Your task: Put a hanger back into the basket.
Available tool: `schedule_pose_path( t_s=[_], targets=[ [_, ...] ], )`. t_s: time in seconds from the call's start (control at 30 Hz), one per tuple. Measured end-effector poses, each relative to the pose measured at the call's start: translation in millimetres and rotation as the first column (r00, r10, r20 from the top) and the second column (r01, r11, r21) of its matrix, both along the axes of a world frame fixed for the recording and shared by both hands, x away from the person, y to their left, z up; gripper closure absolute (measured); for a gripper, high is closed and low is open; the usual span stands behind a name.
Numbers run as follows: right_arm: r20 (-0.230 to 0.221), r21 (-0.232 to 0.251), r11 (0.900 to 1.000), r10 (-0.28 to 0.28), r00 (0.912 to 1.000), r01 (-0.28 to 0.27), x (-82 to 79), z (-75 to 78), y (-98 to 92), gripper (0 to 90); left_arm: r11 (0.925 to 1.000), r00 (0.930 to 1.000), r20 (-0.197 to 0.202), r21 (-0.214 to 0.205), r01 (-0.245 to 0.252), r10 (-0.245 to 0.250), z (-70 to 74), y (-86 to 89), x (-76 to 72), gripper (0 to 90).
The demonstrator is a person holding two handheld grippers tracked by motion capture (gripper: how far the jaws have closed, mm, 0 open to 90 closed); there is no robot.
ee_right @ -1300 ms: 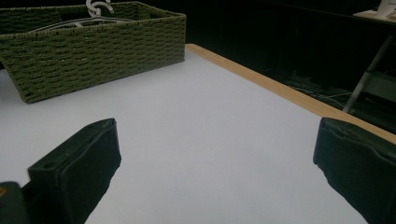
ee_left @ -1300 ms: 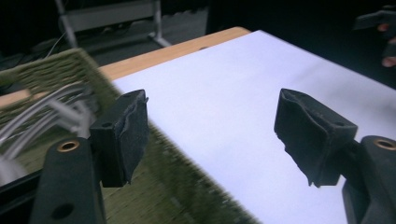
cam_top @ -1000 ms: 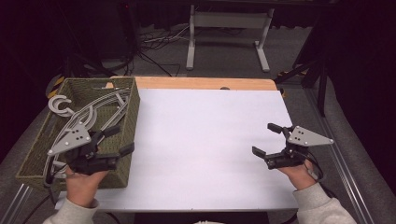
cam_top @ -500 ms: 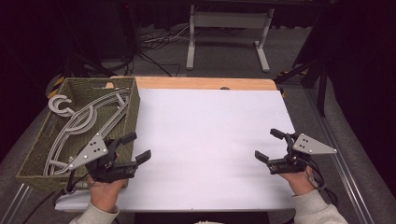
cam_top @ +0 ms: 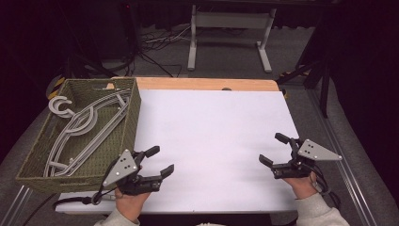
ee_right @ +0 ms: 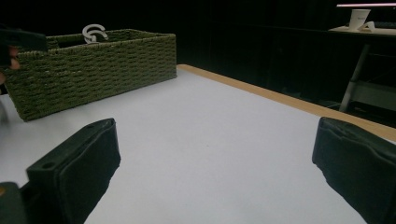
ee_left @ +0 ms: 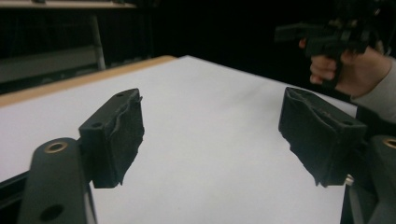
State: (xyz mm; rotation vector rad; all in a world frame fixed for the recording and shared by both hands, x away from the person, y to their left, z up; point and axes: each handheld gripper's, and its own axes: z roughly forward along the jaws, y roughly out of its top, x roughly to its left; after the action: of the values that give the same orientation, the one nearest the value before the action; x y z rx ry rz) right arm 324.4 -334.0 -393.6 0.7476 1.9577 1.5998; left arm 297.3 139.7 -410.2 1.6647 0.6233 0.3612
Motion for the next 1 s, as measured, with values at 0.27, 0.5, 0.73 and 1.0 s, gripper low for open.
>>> schedule_pose_path(
  t_s=[0.27,0.5,0.73,1.0],
  targets=[
    [0.005,0.005,0.9999,-0.013,0.9999,0.013,-0.6,-6.7,-2.3,1.4,0.9986,0.9999,-0.006,0.052,-0.013,0.014,-16.7,-9.2,20.6,16.9],
    [0.043,-0.005,0.9996,-0.027,0.9987,0.028,-3.7,-20.8,-0.8,1.4,0.9971,0.9995,-0.008,0.069,-0.03,0.031,-24.8,-11.7,32.8,15.3],
    [0.044,-0.008,0.999,-0.043,0.9981,0.043,-4.1,-30.8,0.5,1.3,0.9975,0.9994,-0.032,0.07,-0.009,0.011,-30.1,-13.9,38.4,12.6],
    [0.026,-0.002,0.998,-0.064,0.9976,0.064,-1.4,-36.5,-0.5,1.3,0.9987,0.9985,-0.054,0.05,-0.002,0.005,-31.3,-11.5,40.2,11.7]
  ],
)
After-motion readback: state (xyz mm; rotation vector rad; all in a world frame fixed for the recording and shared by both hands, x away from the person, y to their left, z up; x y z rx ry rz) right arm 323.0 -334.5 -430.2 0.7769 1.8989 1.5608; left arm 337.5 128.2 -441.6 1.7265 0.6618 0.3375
